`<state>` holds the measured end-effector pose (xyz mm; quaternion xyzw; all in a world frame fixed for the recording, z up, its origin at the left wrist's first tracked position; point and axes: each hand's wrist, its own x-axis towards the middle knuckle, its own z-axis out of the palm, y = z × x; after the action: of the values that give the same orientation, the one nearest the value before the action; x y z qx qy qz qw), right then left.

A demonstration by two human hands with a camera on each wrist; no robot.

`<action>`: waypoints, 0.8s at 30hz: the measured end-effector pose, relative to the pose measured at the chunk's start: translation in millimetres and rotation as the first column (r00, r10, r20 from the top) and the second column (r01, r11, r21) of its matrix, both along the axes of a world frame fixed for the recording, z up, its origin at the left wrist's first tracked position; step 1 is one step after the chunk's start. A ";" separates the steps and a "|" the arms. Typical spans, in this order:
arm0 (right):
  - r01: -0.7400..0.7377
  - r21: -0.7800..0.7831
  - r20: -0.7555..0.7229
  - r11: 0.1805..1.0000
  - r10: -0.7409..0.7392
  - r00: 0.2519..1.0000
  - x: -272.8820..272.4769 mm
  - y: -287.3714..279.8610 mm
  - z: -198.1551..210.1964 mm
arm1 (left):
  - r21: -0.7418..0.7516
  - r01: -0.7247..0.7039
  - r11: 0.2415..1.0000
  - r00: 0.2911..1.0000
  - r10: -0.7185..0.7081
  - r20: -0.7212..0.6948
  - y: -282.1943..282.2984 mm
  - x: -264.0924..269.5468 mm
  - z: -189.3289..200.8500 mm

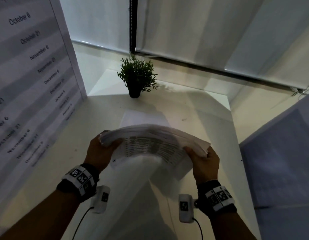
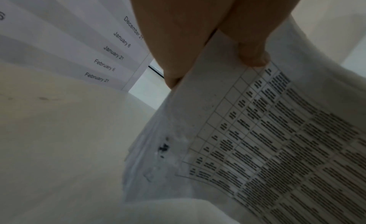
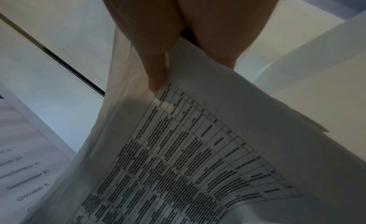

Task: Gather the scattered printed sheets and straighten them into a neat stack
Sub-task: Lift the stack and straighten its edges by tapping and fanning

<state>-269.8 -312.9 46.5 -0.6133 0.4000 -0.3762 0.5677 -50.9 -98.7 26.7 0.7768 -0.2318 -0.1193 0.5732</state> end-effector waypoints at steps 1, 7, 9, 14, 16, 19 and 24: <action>-0.010 -0.034 -0.002 0.999 0.010 1.000 -1.2 -0.9 1.4 | -0.009 0.032 0.999 0.999 -0.032 0.018 1.8 2.5 -1.9; -0.037 -0.106 -0.065 0.994 0.031 0.997 0.4 5.2 -0.7 | -0.009 0.109 0.994 0.994 -0.109 0.014 -0.3 5.7 -17.1; -0.016 -0.091 -0.061 0.996 0.011 0.998 2.0 5.1 -0.1 | -0.003 0.083 0.997 0.996 -0.083 0.012 -1.5 8.4 -17.3; 0.114 -0.062 0.004 0.992 -0.114 0.994 2.5 -1.2 -2.5 | 0.002 0.071 0.998 0.997 -0.071 0.010 -5.5 6.8 -12.5; 0.093 -0.087 0.046 0.992 -0.090 0.995 4.2 -0.4 2.0 | -0.010 0.062 0.998 0.998 -0.063 -0.020 -5.6 6.8 -12.0; 0.062 -0.125 0.053 0.990 -0.056 0.997 5.8 1.4 5.7 | -0.027 0.037 0.999 0.997 -0.038 -0.066 -5.7 8.6 -13.2; 0.128 -0.137 0.078 0.982 -0.118 0.990 6.2 -1.2 1.6 | -0.035 0.070 0.997 0.992 -0.073 -0.106 -6.7 13.1 -15.3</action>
<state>-263.6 -314.0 48.1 -0.6128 0.3896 -0.4590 0.5119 -37.8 -105.4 11.4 0.7516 -0.2301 -0.1777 0.5921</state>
